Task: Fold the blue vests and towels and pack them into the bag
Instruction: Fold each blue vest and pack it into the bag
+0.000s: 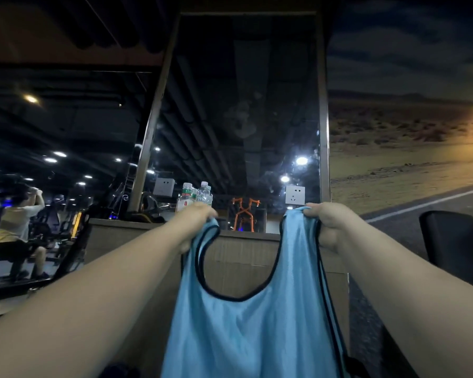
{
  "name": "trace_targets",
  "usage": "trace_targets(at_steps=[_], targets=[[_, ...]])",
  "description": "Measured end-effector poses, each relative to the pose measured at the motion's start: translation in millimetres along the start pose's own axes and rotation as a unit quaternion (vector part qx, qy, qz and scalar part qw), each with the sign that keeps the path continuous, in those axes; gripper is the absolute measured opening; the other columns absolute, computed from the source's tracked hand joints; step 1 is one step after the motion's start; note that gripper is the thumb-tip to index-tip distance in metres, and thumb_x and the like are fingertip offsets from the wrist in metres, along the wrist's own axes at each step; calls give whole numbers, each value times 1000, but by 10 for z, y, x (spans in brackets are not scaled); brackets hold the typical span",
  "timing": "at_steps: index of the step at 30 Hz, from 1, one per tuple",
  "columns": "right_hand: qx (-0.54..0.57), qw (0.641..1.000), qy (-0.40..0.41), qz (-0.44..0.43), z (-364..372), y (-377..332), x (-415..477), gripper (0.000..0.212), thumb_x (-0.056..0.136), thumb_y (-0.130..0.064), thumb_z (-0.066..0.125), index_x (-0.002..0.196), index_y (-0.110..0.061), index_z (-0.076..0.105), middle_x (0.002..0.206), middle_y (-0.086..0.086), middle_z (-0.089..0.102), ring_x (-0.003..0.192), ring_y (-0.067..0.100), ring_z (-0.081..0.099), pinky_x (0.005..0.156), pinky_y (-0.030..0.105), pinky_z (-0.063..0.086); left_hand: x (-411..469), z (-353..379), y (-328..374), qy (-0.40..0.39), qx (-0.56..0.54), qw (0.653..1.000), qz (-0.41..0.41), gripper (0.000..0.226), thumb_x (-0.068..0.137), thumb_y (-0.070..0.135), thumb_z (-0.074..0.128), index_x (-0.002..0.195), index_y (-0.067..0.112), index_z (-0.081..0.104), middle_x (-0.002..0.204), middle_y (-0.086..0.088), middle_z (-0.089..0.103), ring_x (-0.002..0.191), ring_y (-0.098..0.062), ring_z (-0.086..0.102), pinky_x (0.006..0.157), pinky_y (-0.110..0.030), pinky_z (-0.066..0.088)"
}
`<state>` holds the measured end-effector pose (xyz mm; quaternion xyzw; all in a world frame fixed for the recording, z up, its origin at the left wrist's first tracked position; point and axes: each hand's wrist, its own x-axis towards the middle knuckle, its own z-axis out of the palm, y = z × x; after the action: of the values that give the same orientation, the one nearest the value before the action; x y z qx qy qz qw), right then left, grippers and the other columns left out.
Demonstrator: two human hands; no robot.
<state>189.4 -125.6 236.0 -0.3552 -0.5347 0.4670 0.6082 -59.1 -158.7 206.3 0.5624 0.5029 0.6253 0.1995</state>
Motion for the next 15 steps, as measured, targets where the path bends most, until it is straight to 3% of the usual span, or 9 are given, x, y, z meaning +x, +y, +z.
trace_targets(at_steps=[3, 5, 7, 9, 13, 15], targets=[[8, 1000, 16, -7, 194, 71, 26, 28, 97, 8, 40, 113, -2, 60, 113, 20, 62, 84, 29, 60, 78, 41, 52, -136, 276, 53, -77, -8, 997, 21, 22, 91, 22, 54, 89, 10, 72, 94, 0, 60, 83, -18, 59, 73, -25, 49], [8, 1000, 10, -4, 292, 119, 32, 37, 97, 10, 38, 126, -3, 57, 119, 21, 59, 93, 31, 60, 79, 41, 52, -175, 402, 59, -107, 17, 992, 66, 16, 90, 24, 62, 87, 12, 72, 87, 3, 66, 77, -12, 59, 70, -24, 48], [6, 1000, -6, 6, 360, 165, -28, 39, 97, 10, 36, 129, -3, 54, 118, 21, 59, 100, 34, 61, 89, 45, 52, -166, 478, 32, -130, 36, 986, 98, 13, 84, 18, 72, 97, 16, 73, 81, 1, 67, 74, -11, 60, 71, -25, 48], [6, 1000, -24, 10, 395, 208, -88, 39, 97, 9, 37, 130, -3, 53, 112, 21, 60, 94, 34, 62, 91, 46, 52, -167, 507, 3, -158, 39, 980, 111, 23, 78, 13, 74, 99, 21, 72, 73, 2, 56, 63, -11, 53, 65, -25, 44], [7, 998, -56, 15, 418, 234, -158, 38, 98, 8, 38, 132, -2, 51, 91, 17, 59, 75, 28, 60, 77, 41, 53, -163, 488, -31, -160, 66, 974, 143, 27, 74, 10, 74, 97, 24, 72, 84, 8, 62, 74, -8, 59, 76, -26, 50], [10, 997, -71, 19, 385, 239, -192, 28, 99, 7, 38, 120, -1, 55, 87, 16, 59, 73, 27, 60, 70, 38, 52, -168, 522, -30, -120, 102, 971, 178, 22, 80, 8, 71, 96, 23, 72, 84, 9, 64, 74, -9, 59, 74, -25, 53]])
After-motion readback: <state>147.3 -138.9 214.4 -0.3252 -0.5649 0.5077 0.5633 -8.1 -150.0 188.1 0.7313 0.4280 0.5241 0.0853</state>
